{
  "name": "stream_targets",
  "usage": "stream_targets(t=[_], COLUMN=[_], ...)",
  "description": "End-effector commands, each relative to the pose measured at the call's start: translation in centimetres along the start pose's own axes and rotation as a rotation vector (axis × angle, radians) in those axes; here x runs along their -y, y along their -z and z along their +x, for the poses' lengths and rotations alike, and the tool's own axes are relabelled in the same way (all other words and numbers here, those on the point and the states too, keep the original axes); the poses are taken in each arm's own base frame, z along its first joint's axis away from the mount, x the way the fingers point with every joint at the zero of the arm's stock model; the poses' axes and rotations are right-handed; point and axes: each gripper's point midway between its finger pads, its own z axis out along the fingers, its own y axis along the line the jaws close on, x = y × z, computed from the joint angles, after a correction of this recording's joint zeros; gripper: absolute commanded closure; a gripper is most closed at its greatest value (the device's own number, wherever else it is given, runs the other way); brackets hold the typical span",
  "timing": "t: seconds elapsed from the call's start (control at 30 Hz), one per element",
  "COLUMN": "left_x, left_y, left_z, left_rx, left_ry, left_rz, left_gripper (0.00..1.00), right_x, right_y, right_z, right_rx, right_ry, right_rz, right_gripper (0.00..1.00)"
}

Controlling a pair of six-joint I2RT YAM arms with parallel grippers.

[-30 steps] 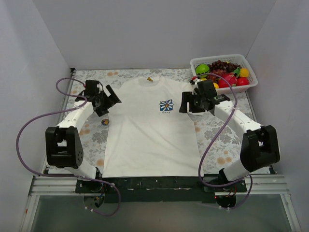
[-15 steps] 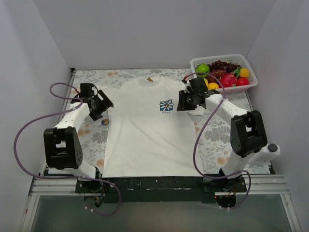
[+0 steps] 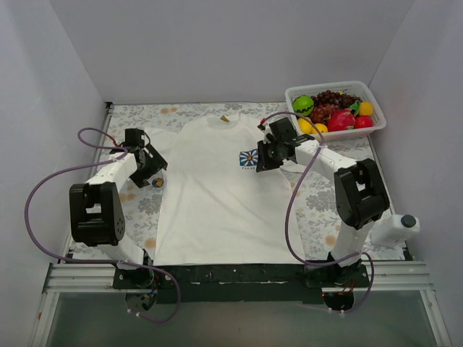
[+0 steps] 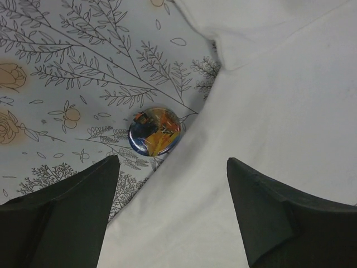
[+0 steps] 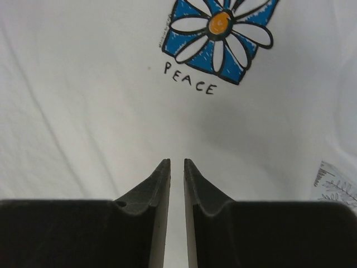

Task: Pin the brooch onto the clothing

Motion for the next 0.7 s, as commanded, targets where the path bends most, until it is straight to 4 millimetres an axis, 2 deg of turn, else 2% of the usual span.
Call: stream_targets(t=[0.0, 0.03, 0.07, 0.1, 0.17, 0.2, 0.23, 0.27, 0.3, 0.33, 0.43, 0.5, 0.53, 0.6, 0.63, 0.67], left_x=[-1.8, -1.9, -1.8, -2.1, -2.1, -2.3, -2.6, -2.9, -2.8, -3.1, -3.5, -3.4, -3.4, -3.3, -3.1, -3.2], left_y=[-0.9, -1.0, -1.1, -1.3, -1.2, -1.3, -1.4, -1.3, -1.4, -1.4, -1.6, -1.7, -1.9, -2.3, -2.5, -2.7], left_z=[1.1, 0.7, 0.8, 1.1, 0.6, 0.9, 0.5, 0.3, 1.2, 0.7, 0.6, 0.6, 0.6, 1.0, 1.3, 1.4], left_rx=[-0.012, 0.001, -0.007, -0.011, 0.004, 0.0, 0.01, 0.02, -0.014, 0.004, 0.02, 0.015, 0.015, -0.005, -0.018, -0.023], left_ry=[0.058, 0.076, 0.091, 0.099, 0.115, 0.124, 0.14, 0.156, 0.171, 0.195, 0.257, 0.282, 0.304, 0.32, 0.327, 0.328], left_rz=[-0.041, -0.025, -0.006, -0.004, 0.023, 0.023, 0.025, 0.027, 0.054, 0.068, 0.105, 0.134, 0.146, 0.157, 0.172, 0.174], left_gripper=[0.24, 0.25, 0.25, 0.26, 0.27, 0.27, 0.29, 0.3, 0.3, 0.33, 0.39, 0.42, 0.43, 0.47, 0.48, 0.49], right_x=[-4.4, -5.3, -6.3, -7.6, -9.8, -11.1, -12.2, -13.1, -13.8, -15.3, -18.1, -19.7, -20.6, -22.9, -23.8, -24.9], right_y=[-0.5, -1.5, -1.7, -1.7, -2.9, -2.8, -4.0, -4.3, -4.7, -5.4, -6.9, -7.6, -8.8, -8.5, -9.6, -9.3], right_z=[-2.9, -2.4, -2.7, -4.0, -4.2, -5.7, -5.8, -6.2, -6.9, -7.7, -9.4, -9.8, -9.2, -10.4, -9.6, -10.3], right_rx=[0.045, 0.021, 0.023, 0.053, 0.044, 0.08, 0.08, 0.089, 0.102, 0.113, 0.152, 0.161, 0.145, 0.18, 0.166, 0.193], right_ry=[0.076, 0.09, 0.106, 0.13, 0.16, 0.183, 0.207, 0.223, 0.236, 0.259, 0.296, 0.323, 0.336, 0.38, 0.391, 0.412], right_rz=[-0.107, -0.126, -0.155, -0.187, -0.254, -0.286, -0.311, -0.334, -0.351, -0.4, -0.466, -0.503, -0.523, -0.581, -0.598, -0.62], right_gripper=[0.77, 0.78, 0.78, 0.78, 0.78, 0.78, 0.79, 0.82, 0.83, 0.85, 0.87, 0.88, 0.89, 0.89, 0.9, 0.9])
